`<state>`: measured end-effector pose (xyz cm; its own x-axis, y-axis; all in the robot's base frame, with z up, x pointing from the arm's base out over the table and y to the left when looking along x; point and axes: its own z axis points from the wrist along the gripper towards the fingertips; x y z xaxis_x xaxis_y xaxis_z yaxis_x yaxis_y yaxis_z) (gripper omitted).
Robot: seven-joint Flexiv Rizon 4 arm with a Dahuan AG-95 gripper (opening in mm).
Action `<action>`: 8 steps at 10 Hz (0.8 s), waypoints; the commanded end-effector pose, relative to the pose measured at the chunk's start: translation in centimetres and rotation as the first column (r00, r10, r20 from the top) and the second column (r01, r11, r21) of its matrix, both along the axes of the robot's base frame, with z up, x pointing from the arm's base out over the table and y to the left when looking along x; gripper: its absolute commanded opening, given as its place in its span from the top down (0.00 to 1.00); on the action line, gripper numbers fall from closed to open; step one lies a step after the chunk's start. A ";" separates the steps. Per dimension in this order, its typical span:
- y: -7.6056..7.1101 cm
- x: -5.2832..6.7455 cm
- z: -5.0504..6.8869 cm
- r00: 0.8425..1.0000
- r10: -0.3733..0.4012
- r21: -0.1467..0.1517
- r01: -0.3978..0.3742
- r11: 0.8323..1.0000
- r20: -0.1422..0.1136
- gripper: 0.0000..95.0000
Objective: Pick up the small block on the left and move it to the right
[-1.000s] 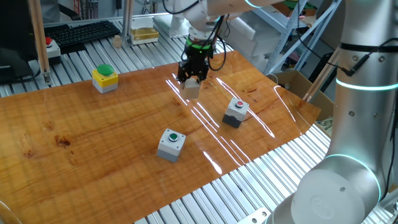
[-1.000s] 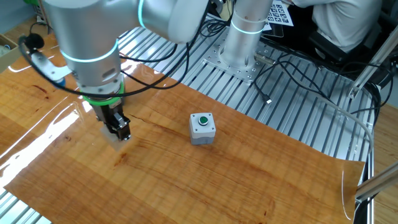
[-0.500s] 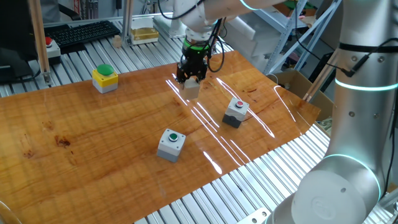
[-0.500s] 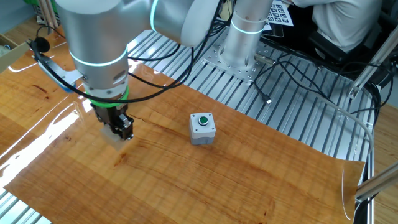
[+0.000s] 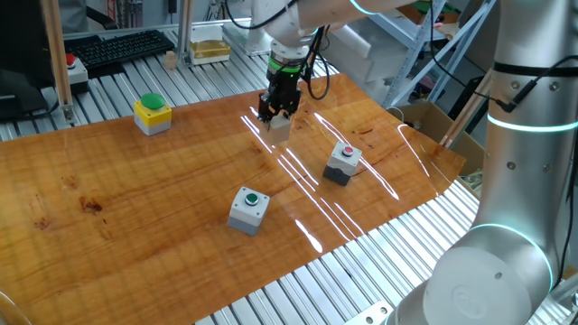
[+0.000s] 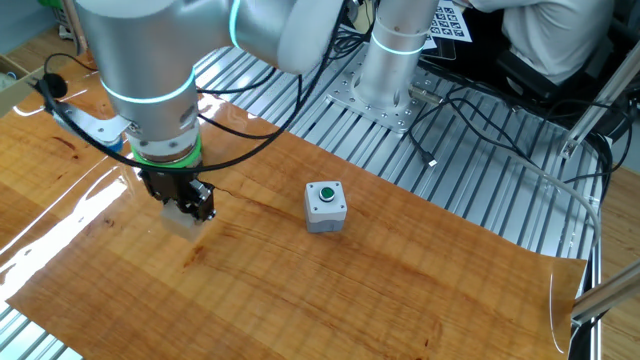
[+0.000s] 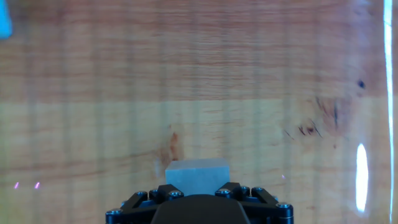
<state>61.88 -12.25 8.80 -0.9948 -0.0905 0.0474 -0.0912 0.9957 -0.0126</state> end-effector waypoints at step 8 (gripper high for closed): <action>14.7 -2.6 0.0 0.972 -0.233 -0.003 0.233 0.972 -0.011 1.00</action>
